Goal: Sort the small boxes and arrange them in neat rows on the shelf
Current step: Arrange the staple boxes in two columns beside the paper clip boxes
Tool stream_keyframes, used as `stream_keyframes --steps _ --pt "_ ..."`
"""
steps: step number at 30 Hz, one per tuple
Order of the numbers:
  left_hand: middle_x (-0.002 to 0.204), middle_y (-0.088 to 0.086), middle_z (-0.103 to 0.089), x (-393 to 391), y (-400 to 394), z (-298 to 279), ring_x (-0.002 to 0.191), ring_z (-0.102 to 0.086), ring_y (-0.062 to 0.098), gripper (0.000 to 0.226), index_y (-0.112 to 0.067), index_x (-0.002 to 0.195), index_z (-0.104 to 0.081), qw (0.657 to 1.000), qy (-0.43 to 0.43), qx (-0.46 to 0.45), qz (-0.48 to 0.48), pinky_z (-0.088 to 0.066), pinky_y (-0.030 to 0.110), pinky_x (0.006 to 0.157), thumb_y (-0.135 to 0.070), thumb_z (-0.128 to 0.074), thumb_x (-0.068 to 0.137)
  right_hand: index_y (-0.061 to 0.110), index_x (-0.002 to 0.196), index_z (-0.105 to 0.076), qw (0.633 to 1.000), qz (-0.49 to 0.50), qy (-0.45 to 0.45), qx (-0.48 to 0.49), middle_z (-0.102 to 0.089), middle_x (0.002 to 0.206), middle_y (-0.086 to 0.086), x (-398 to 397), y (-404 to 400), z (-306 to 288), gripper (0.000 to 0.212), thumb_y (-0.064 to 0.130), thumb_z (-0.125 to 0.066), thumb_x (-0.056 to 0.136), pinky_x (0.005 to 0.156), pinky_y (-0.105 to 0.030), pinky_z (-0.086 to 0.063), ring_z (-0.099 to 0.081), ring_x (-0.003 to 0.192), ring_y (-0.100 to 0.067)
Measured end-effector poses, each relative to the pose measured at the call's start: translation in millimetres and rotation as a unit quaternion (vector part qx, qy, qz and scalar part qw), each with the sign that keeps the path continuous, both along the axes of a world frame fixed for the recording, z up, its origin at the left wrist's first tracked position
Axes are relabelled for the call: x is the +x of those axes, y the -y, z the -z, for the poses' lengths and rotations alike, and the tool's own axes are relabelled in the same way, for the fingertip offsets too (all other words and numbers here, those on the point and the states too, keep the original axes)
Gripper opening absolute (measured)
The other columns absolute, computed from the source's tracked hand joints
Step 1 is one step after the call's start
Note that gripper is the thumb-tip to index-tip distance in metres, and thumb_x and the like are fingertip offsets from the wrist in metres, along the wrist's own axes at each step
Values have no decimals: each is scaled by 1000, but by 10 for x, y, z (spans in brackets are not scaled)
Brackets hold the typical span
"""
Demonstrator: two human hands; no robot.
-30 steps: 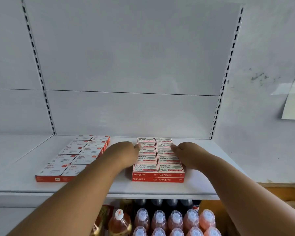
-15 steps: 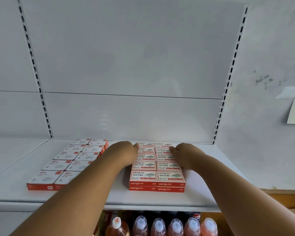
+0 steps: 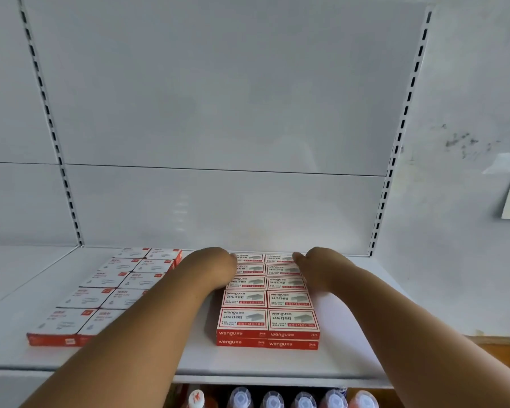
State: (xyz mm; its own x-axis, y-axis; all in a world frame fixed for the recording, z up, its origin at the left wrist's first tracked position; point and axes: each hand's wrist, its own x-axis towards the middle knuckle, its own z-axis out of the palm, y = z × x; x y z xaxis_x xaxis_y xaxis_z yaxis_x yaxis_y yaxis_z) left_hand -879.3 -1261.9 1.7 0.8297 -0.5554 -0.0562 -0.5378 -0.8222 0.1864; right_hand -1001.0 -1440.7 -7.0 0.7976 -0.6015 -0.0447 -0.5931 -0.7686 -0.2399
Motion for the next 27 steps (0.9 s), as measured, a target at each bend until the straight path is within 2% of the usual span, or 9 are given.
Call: stream_keyframes --steps 2,7,10,16,18,20,21,23,27 --pt "135 11 -58 41 66 -24 123 -54 27 58 -9 132 -56 1000 9 -3 -16 -39 36 104 -44 -19 105 12 119 -59 1000 -7 6 -1 -63 111 -6 81 29 -5 55 49 -23 101 75 -31 -41 -55 93 -23" --pt "119 8 -65 150 191 65 107 -60 24 52 -10 121 -63 1000 -5 -6 -2 -45 34 92 -44 -27 103 14 97 -63 999 -5 26 21 -68 107 -7 175 44 45 45 47 -33 100 77 -30 -45 -62 97 -25" --pt "121 9 -65 208 191 135 108 -59 25 49 -11 118 -63 1000 7 -21 6 -45 33 90 -44 -29 103 18 89 -58 999 -6 30 21 -68 106 -6 183 68 69 38 45 -35 99 75 -29 -43 -59 90 -25" --pt "107 5 -66 200 210 111 95 -60 22 50 -12 115 -62 999 10 -29 -16 -44 31 79 -47 -30 101 15 89 -59 999 5 38 33 -64 93 -3 195 126 80 44 52 -37 98 74 -30 -45 -60 88 -24" --pt "100 3 -62 177 223 114 92 -60 22 45 -12 113 -57 995 35 -79 -47 -46 32 75 -48 -34 99 18 95 -56 996 31 83 15 -62 96 -1 196 135 93 44 59 -40 94 77 -33 -46 -59 93 -24" --pt "107 2 -60 177 255 136 98 -59 23 40 -14 117 -52 987 42 -148 -41 -48 34 78 -46 -40 97 20 109 -58 988 17 152 5 -60 107 -1 225 128 111 43 57 -46 92 86 -34 -46 -58 103 -24" --pt "114 1 -61 188 282 158 101 -59 22 37 -16 120 -53 984 20 -178 -19 -51 36 83 -43 -43 97 22 113 -60 984 -9 178 23 -61 111 1 251 126 123 39 53 -49 92 90 -33 -46 -57 105 -22" --pt "120 -3 -63 189 327 187 104 -61 17 31 -22 124 -58 972 -48 -228 26 -51 34 89 -37 -48 99 26 107 -66 973 -57 199 98 -67 106 6 281 99 133 23 41 -54 94 89 -30 -48 -60 100 -16" --pt "111 -8 -67 166 353 216 95 -64 12 22 -28 115 -65 965 -109 -231 60 -52 31 87 -34 -51 99 30 85 -68 963 -92 182 179 -68 83 12 293 111 162 12 31 -59 92 71 -25 -48 -63 80 -8"
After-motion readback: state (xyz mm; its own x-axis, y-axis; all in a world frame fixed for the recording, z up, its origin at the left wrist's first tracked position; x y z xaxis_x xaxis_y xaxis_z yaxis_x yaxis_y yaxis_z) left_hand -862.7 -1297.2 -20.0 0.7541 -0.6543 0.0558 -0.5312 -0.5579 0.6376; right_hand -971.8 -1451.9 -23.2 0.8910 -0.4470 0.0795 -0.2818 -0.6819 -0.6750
